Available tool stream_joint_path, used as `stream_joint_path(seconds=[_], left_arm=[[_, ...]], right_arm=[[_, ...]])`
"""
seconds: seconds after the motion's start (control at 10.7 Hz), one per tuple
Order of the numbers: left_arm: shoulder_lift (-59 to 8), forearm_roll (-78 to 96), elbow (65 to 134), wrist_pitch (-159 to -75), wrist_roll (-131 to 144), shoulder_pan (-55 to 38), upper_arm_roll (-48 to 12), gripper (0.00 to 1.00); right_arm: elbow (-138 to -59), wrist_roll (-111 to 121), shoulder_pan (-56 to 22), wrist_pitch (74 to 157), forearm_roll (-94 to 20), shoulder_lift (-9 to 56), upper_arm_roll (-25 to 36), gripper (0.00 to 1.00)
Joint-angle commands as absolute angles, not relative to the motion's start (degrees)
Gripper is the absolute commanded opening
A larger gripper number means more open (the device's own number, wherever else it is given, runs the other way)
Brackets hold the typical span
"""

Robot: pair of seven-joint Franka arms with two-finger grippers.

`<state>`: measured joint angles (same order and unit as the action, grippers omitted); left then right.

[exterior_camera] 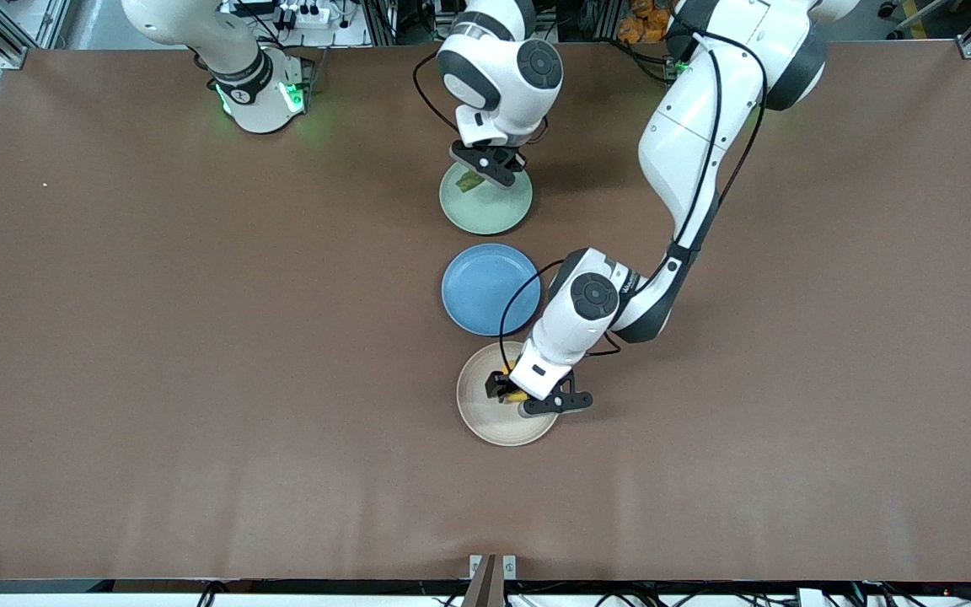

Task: Place lemon and lettuce in plates
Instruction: 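Carry the lemon to the cream plate while the right gripper carries lettuce, then release the lettuce onto the green plate and lower the lemon onto cream plate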

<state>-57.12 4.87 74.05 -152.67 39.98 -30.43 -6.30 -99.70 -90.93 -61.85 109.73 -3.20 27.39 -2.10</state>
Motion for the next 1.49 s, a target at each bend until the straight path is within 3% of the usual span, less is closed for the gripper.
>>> stream_joint_path(seconds=[0.0, 0.19, 0.37, 0.65, 1.4], left_arm=[[-57.74, 5.89, 73.21, -153.37, 40.17, -31.73, -5.27, 1.0], [-57.31, 5.71, 73.21, -153.37, 40.52, -31.73, -5.36, 1.0], [-56.43, 5.54, 73.21, -152.58, 40.6, -31.73, -5.27, 1.0], [-52.93, 4.83, 73.21, -144.09, 40.34, -31.12, -4.4, 1.0], [-44.48, 2.91, 73.39, -123.86, 37.63, -27.7, -2.55, 1.0]], right_arm=[[-98.7, -91.41, -60.92, 109.07, -3.87, 27.69, -1.5, 0.53], [-98.61, -90.97, -59.42, 109.16, -3.69, 27.77, -1.41, 1.0], [-98.18, -91.41, -58.89, 109.07, -3.6, 27.77, -1.32, 1.0], [-98.26, -85.38, -54.42, 109.07, -3.08, 27.6, -1.23, 1.0], [-98.17, -62.61, -30.89, 109.34, 0.0, 26.98, -0.97, 1.0]])
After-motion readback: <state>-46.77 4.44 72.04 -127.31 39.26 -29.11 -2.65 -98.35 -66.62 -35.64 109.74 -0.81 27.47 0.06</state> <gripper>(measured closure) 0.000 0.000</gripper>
